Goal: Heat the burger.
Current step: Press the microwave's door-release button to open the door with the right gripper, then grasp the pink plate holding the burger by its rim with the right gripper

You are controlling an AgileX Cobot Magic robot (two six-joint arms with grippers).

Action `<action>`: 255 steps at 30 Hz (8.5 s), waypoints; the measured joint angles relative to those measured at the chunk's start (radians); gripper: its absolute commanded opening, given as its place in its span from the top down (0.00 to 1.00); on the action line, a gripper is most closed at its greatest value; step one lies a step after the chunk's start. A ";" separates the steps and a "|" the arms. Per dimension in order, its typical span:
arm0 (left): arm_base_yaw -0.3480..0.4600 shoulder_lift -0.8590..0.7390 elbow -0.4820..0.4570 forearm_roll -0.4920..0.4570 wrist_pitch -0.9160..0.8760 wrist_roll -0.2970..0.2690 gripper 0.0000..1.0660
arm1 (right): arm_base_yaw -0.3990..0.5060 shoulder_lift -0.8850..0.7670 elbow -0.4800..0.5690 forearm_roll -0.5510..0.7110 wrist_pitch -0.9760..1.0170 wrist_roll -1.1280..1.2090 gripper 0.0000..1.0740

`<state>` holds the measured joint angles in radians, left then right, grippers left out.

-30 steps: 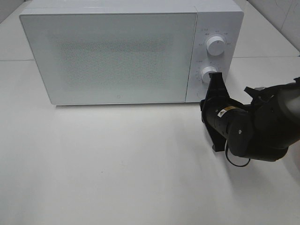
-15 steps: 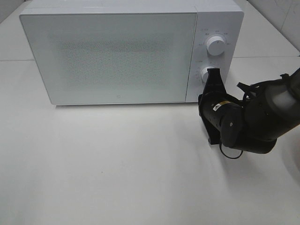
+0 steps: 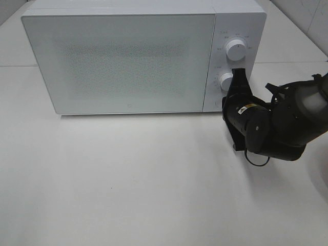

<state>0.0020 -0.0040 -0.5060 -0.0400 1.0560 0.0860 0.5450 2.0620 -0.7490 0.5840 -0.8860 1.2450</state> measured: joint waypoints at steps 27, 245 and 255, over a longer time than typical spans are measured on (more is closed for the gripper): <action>0.000 0.000 0.000 0.000 0.000 0.000 0.02 | -0.012 0.058 -0.061 -0.036 0.005 0.003 1.00; 0.000 0.000 0.000 0.000 0.000 0.000 0.02 | -0.608 -0.338 -0.108 -0.711 1.638 -1.245 0.35; 0.000 0.000 0.000 0.000 0.000 0.000 0.02 | -0.608 -0.312 -0.108 -0.727 1.619 -1.219 0.35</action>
<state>0.0020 -0.0040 -0.5060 -0.0400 1.0560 0.0860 -0.0630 1.7500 -0.8570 -0.1430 0.7330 0.0260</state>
